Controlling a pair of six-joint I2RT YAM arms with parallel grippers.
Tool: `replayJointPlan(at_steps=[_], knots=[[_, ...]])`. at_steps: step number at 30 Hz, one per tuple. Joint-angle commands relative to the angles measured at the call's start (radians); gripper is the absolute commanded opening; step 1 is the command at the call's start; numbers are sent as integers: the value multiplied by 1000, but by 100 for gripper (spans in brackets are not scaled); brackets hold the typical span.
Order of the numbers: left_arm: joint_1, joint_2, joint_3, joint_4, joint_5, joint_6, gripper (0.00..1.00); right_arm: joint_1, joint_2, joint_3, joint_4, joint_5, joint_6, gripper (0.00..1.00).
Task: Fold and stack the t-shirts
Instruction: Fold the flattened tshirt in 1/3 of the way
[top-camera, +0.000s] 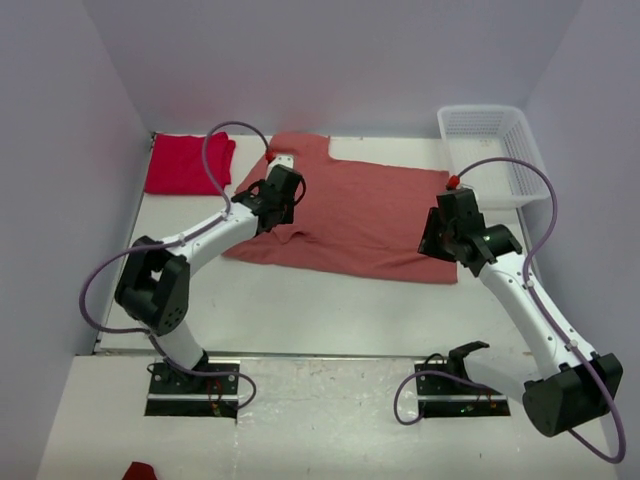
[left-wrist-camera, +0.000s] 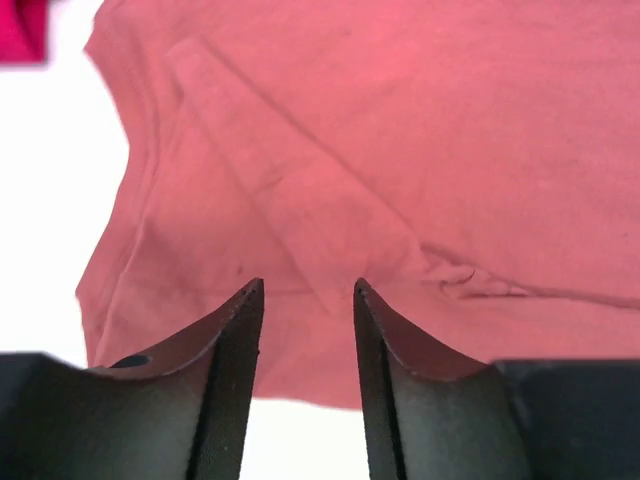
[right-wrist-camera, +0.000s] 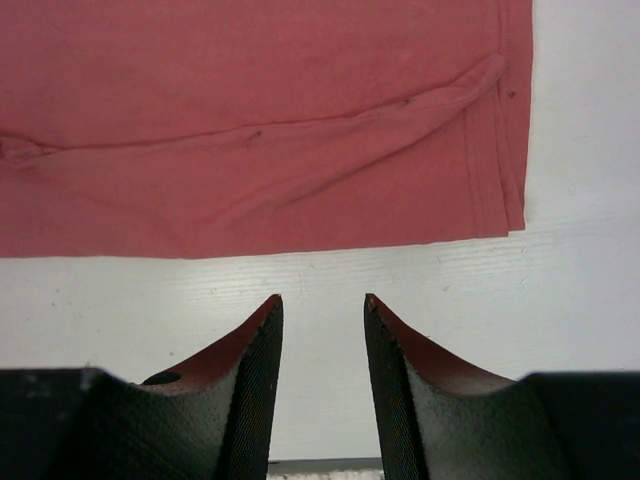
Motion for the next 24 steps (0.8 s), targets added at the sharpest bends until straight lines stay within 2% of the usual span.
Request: replayJointPlan(at_steps=[1, 4, 6, 11, 24], knots=[[-3, -79, -60, -38, -72, -58, 41, -6, -17, 3, 32, -17, -11, 40], [-3, -93, -116, -30, -19, -72, 32, -5, -32, 2, 31, -17, -9, 40], [-3, -80, -137, -21, 12, -76, 31, -5, -44, 2, 26, -12, -5, 40], [-3, -39, -154, 0, 50, -73, 40, -6, -73, 3, 9, 1, -9, 40], [-1, 39, -177, 75, 149, -53, 42, -6, -76, -4, 5, 6, -12, 40]])
